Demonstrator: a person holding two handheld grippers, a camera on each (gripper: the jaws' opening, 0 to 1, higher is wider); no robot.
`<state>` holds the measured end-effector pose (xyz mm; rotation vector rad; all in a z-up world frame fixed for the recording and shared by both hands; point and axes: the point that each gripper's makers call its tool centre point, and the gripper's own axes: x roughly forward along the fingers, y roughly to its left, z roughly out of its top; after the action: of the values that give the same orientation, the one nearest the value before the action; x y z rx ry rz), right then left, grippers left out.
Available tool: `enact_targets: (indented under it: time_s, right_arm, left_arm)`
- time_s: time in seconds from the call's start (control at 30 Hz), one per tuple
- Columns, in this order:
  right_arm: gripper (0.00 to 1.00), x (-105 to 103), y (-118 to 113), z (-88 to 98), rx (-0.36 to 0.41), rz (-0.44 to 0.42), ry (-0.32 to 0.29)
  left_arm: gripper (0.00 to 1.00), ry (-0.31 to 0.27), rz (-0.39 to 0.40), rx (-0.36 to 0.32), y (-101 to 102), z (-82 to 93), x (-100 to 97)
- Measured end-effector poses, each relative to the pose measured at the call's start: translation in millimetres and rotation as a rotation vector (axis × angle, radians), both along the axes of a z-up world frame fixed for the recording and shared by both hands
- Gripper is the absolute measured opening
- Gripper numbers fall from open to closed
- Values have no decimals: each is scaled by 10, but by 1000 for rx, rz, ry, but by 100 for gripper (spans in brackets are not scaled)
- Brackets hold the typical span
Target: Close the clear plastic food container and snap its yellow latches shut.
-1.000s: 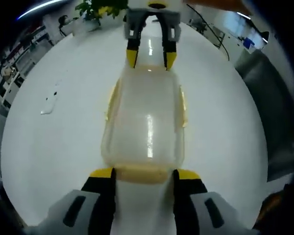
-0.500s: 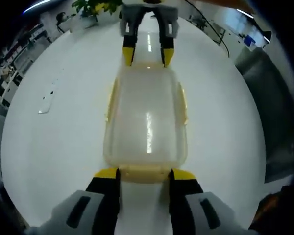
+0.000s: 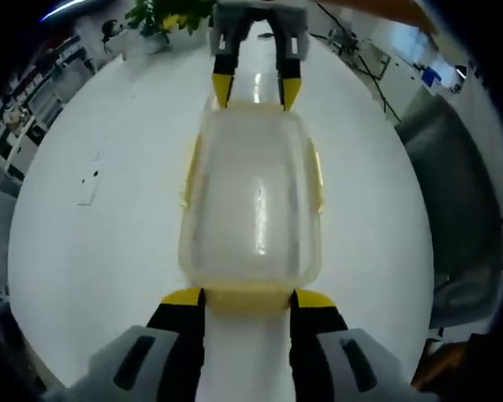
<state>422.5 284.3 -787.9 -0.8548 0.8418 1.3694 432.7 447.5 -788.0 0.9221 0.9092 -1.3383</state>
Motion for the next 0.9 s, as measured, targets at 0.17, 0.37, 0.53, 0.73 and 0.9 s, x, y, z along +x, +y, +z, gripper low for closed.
enact_targets:
  time_s: [0.17,0.37,0.53,0.73,0.9]
  right_arm:
    - [36,-46,-222,234,19,-11,-28]
    - [36,-70,-607,457,23,-19,-65]
    - [36,-82,-1002,645,49,-39,-87]
    - [36,15,-1409,672,28,-36,-112]
    - [36,51,-1761,666,19,-42,-114]
  left_arm:
    - [34,-41,-8,3,-233,244,-29]
    - [34,-71,-19,-11,-601,427,17]
    - [34,-85,-25,-8,-995,500,-4]
    - [34,-112,-23,-11,-1459,496,136]
    - [34,-112,-25,-7,-1869,514,40]
